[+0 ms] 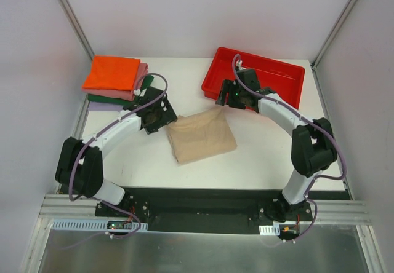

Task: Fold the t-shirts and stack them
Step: Fold the long partially folded tshirt into a neat square, then put the neatly folded tshirt into the corner of the board with the left arm

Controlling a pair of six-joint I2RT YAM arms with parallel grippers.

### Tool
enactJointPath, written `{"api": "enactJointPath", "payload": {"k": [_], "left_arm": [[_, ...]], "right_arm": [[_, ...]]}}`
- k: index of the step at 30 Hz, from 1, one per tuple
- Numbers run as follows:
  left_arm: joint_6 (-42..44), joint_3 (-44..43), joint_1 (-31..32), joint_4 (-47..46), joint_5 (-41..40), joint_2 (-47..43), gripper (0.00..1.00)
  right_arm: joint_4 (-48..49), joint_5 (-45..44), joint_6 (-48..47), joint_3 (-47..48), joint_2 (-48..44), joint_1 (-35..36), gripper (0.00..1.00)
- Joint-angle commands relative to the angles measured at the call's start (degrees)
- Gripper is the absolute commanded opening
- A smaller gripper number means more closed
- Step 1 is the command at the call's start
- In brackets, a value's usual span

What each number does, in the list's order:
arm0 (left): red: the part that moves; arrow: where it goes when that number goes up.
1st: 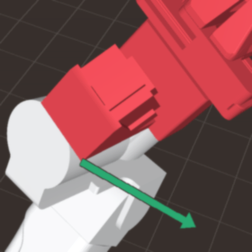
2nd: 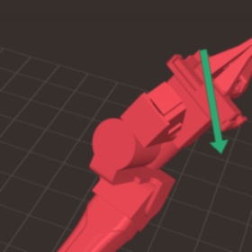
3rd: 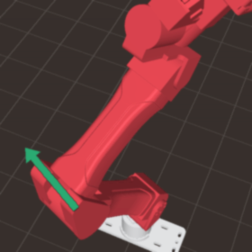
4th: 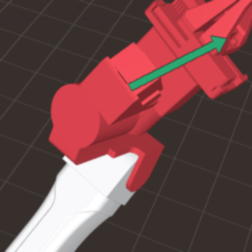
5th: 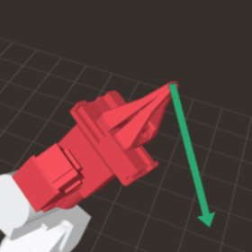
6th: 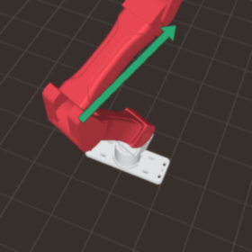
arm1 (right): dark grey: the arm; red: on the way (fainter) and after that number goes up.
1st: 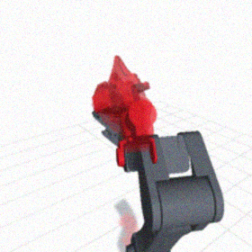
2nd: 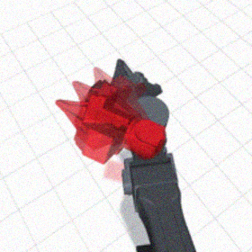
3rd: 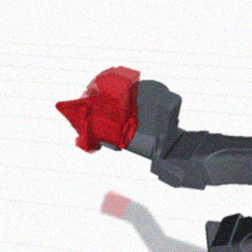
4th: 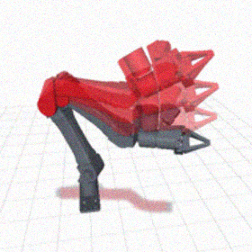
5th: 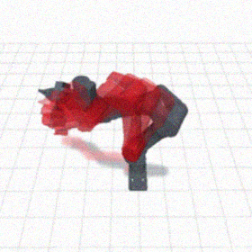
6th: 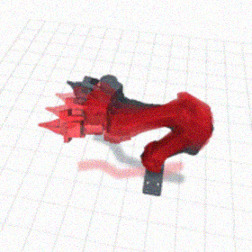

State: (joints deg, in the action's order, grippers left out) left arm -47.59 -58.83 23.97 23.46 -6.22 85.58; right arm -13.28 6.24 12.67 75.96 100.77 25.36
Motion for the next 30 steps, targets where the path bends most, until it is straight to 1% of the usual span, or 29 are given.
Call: {"api": "enactJointPath", "payload": {"k": [1, 2, 3, 4, 6, 9, 13, 16, 19, 21, 22, 26, 27, 30], "left_arm": [[0.57, 2.57, 0.03, 0.88, 1.90, -9.63, 0.96], [1.18, 3.62, 0.12, -0.16, 3.56, -10.77, 0.99], [2.32, 4.76, 0.38, -1.65, 6.10, -11.74, 0.99], [3.46, 5.47, 0.55, -3.67, 10.31, -12.27, 0.99], [5.48, 5.65, 1.52, -6.66, 16.91, -11.41, 0.99], [7.60, 4.08, 3.19, -9.83, 20.71, -7.90, 0.99], [6.37, 1.71, 3.02, -10.89, 16.95, -1.49, 0.99], [6.46, -0.75, 2.75, -11.07, 15.55, 3.44, 0.99], [5.76, -1.99, 2.66, -11.07, 9.32, 6.35, 0.99], [5.58, -2.43, 2.31, -11.07, 7.28, 7.40, 0.99], [5.67, -2.78, 2.23, -11.07, 6.75, 7.93, 0.99], [7.07, -5.06, 1.79, -11.07, 6.57, 11.53, 0.99], [7.34, -5.50, 1.52, -10.98, 5.18, 12.23, 0.99], [6.90, -5.77, 0.12, -10.90, 6.13, 15.75, 0.99]], "right_arm": [[-2.46, 0.35, -1.85, -0.98, -5.39, 1.52, 0.84], [-2.28, 0.70, -1.94, -2.99, -7.50, 1.88, 0.96], [-1.50, 1.57, -1.86, -5.02, -9.43, 2.32, 0.96], [-0.01, 2.89, -1.59, -7.04, -10.93, 2.76, 0.96], [2.89, 5.96, -0.19, -10.73, -13.14, 3.02, 0.96], [7.37, 10.53, 2.01, -14.00, -12.97, 3.11, 0.96], [10.28, 14.14, 3.16, -11.03, -7.62, 3.02, 0.96], [11.26, 13.19, 2.72, -6.55, -2.61, 3.02, 0.96], [12.57, 10.38, 1.93, -3.99, 1.43, 2.94, 0.96], [13.01, 9.67, 1.22, -2.58, 3.72, 2.94, 0.96], [14.58, 9.49, 0.87, -1.97, 4.86, 2.85, 0.96], [15.12, 9.40, 0.25, 1.02, 9.52, 2.76, 0.96], [15.21, 9.32, 0.34, 1.29, 10.40, 2.59, 0.96], [15.21, 9.05, 1.30, 1.38, 12.69, 2.32, 0.96]]}}
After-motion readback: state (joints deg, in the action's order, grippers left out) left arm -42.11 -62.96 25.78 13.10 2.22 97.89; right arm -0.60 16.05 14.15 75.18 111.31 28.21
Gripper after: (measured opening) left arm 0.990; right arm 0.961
